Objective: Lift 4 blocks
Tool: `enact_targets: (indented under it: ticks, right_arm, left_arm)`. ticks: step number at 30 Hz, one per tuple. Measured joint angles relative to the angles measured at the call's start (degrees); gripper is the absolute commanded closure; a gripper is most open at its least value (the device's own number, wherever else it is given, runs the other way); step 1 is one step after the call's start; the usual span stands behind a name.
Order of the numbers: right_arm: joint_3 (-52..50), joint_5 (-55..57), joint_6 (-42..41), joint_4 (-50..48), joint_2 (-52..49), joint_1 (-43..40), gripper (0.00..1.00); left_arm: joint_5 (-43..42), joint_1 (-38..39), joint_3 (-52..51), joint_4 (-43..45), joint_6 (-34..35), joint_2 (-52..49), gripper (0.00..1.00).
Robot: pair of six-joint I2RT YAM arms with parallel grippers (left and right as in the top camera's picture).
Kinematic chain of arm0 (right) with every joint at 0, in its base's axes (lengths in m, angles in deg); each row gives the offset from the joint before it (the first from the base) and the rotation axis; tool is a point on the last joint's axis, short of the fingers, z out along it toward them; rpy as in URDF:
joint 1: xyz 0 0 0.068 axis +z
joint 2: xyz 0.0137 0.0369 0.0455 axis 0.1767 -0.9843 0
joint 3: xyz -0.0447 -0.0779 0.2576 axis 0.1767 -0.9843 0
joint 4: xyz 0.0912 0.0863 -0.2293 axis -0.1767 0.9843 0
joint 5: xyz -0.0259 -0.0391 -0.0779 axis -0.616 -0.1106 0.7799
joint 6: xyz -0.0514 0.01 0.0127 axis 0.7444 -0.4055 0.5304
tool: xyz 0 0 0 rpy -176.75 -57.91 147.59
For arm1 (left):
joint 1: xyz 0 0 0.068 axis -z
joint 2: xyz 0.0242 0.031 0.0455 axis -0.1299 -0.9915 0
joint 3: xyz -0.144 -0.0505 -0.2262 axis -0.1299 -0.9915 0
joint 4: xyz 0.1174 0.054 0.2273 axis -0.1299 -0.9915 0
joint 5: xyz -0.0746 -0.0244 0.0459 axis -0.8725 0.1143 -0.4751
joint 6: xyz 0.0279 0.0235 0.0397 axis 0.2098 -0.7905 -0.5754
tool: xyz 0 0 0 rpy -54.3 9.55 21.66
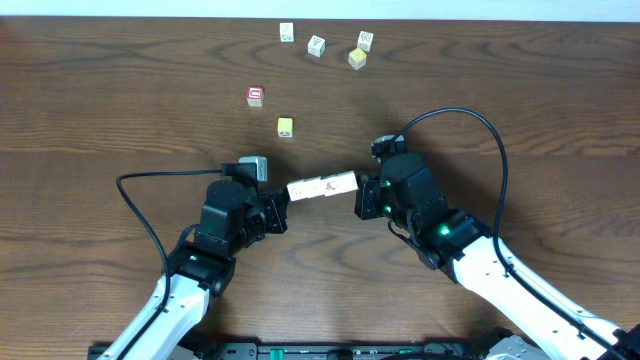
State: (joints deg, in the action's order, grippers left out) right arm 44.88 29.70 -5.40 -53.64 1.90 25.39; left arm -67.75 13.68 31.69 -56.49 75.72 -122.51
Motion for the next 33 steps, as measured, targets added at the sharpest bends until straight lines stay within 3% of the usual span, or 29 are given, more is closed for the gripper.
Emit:
enact_targets:
  ticks: [33]
  right_arm:
    - [0.0, 2.1, 0.17, 1.62, -1.97, 0.44, 0.99]
  left_arm:
    - [0.96, 1.68, 0.0, -0.85, 0.02, 0.04, 0.93]
